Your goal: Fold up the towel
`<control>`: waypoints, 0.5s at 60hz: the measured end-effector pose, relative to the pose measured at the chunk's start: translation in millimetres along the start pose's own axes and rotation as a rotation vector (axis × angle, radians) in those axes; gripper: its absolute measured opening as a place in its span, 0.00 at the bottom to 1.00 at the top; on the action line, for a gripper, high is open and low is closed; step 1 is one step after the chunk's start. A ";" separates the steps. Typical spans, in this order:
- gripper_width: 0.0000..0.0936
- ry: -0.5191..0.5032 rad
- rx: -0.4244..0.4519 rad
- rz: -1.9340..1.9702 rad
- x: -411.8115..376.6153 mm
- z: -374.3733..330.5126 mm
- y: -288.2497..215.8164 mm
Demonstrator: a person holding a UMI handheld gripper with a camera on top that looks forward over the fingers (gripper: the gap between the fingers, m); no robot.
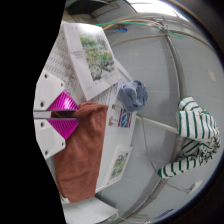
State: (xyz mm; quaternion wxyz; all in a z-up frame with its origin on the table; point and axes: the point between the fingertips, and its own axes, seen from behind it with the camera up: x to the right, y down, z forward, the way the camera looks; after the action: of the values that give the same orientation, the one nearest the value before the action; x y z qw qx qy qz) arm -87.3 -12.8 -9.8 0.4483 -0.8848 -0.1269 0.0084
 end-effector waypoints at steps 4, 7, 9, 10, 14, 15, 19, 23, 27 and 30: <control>0.04 0.001 0.004 0.027 1.8 2.7 1.4; 0.04 -0.012 0.001 0.020 1.3 2.6 1.6; 0.02 -0.023 -0.002 0.032 0.7 1.7 1.0; 0.02 -0.031 -0.001 0.042 0.5 1.1 -0.2; 0.02 -0.056 0.018 0.082 3.1 -7.8 -12.2; 0.02 -0.056 0.031 0.084 6.8 -11.3 -17.8; 0.02 -0.040 0.081 0.090 28.0 -26.7 -39.2; 0.01 -0.029 0.126 0.145 56.7 -42.0 -60.3; 0.01 0.015 0.146 0.188 101.4 -53.2 -73.9; 0.02 0.053 0.159 0.217 136.0 -61.3 -78.8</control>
State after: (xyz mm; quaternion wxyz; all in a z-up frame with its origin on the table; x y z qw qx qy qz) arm 35.1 14.8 103.0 0.5168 -0.8548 -0.0173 0.0434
